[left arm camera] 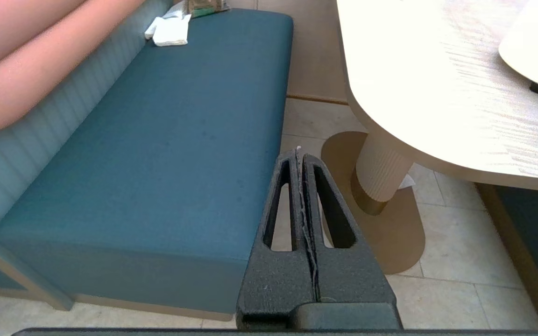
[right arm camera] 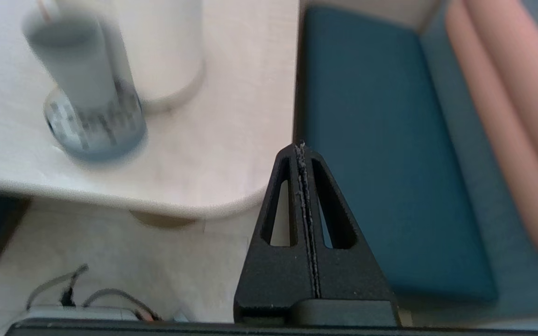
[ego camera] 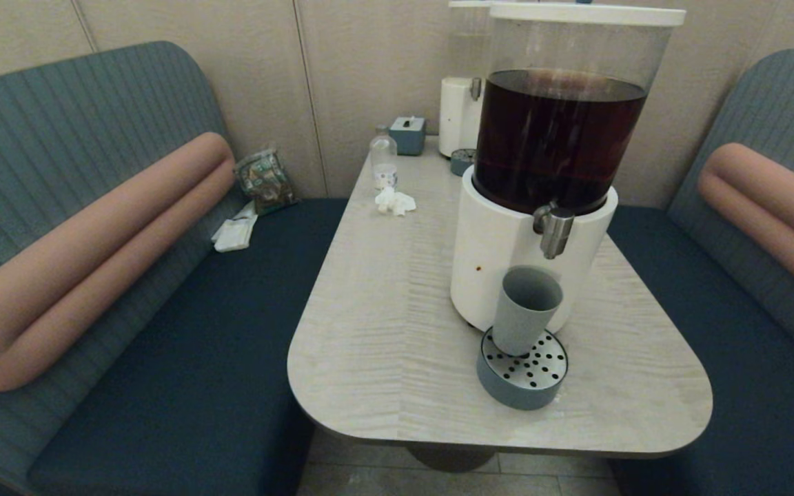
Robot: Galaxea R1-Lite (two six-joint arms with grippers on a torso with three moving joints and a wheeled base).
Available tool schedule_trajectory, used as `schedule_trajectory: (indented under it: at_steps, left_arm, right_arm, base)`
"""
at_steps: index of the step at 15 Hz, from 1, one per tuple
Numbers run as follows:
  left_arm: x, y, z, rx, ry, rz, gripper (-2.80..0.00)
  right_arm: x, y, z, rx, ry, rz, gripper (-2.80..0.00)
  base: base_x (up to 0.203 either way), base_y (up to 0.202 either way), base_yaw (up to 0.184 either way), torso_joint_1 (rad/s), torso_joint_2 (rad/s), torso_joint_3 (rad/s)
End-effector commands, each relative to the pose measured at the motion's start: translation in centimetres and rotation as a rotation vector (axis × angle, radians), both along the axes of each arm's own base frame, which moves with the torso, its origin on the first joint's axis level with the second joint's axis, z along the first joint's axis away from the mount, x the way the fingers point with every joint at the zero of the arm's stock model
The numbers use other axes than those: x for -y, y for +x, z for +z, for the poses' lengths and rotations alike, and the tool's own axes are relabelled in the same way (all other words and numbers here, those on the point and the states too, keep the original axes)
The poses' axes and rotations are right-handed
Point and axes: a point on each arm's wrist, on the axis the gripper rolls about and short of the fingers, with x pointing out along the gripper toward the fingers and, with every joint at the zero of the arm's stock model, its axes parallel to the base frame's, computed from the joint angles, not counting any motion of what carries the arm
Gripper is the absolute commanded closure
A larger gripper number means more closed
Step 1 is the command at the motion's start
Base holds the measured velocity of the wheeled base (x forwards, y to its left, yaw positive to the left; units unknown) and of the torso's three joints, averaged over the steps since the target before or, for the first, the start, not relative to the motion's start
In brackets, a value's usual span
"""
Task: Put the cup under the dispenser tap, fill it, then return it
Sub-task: Place the cup next to the water dispenser
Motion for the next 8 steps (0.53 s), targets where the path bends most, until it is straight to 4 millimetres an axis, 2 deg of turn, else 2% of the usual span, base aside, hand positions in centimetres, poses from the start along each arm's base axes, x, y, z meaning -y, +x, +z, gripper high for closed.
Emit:
schedule_trajectory:
  at_steps: [1,3,5,8]
  left_arm:
    - [0.0,0.0,0.0,-0.002,-0.001,0.001,0.0]
    - [0.0,0.0,0.0,-0.001,-0.001,-0.001,0.0]
    - [0.0,0.0,0.0,-0.001,-0.001,0.001,0.0]
    - [0.0,0.0,0.0,-0.001,-0.001,-0.001,0.0]
  right_arm:
    - [0.4,-3.7,-3.8,0.078,0.008,-0.022,0.0]
    - [0.3,-4.0,-6.2,0.057,0.033,-0.044,0.0]
    - [0.3,-3.7,-6.8,0.04,0.091,-0.054,0.0]
    - [0.3,-3.5,-7.2,0.017,0.069,-0.044,0.0]
  base:
    - [0.0,0.0,0.0,0.0,0.0,0.0]
    - [0.0,0.0,0.0,0.0,0.0,0.0]
    - [0.0,0.0,0.0,0.0,0.0,0.0]
    - [0.0,0.0,0.0,0.0,0.0,0.0]
